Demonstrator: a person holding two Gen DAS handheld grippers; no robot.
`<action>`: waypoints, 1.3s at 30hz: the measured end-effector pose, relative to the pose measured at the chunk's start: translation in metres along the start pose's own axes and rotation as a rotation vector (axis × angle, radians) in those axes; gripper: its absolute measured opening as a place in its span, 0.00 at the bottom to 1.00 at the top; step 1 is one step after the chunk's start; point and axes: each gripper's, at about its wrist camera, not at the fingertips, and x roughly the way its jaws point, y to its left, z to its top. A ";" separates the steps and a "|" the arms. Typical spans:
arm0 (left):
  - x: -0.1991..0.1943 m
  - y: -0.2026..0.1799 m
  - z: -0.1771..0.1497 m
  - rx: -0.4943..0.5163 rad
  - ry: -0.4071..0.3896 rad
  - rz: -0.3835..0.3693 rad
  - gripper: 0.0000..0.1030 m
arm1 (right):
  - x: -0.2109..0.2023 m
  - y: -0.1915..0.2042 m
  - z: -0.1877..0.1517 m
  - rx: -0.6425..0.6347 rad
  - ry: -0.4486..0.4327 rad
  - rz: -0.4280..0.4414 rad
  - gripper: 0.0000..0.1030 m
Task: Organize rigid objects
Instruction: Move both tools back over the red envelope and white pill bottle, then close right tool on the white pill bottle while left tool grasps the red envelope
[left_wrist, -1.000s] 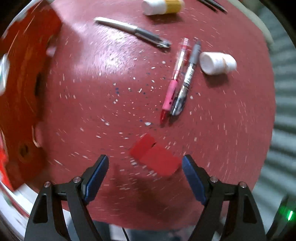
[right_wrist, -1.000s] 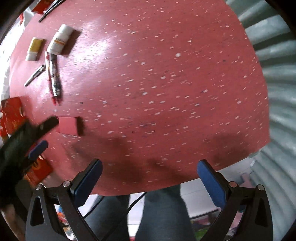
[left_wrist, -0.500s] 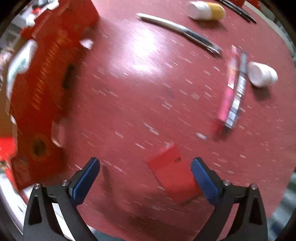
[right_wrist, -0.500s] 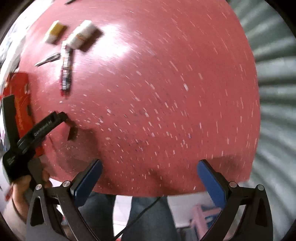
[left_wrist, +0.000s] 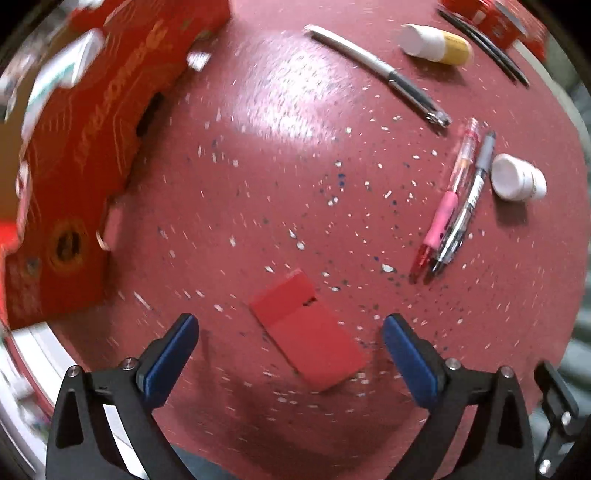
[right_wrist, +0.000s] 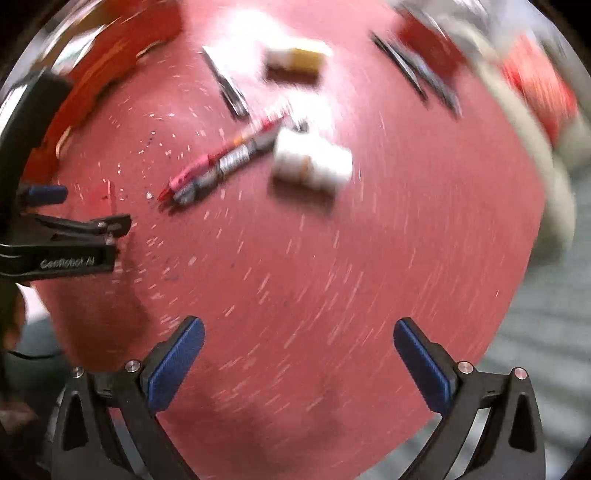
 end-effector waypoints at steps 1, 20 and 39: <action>0.002 0.003 -0.001 -0.026 0.007 -0.006 0.98 | 0.001 0.002 0.008 -0.067 -0.021 -0.018 1.00; 0.019 0.015 -0.005 -0.228 -0.008 -0.023 1.00 | 0.074 0.027 0.084 -0.671 -0.056 -0.028 0.70; 0.019 0.001 0.004 -0.152 -0.024 -0.019 1.00 | 0.086 0.026 -0.021 0.247 0.244 0.272 0.33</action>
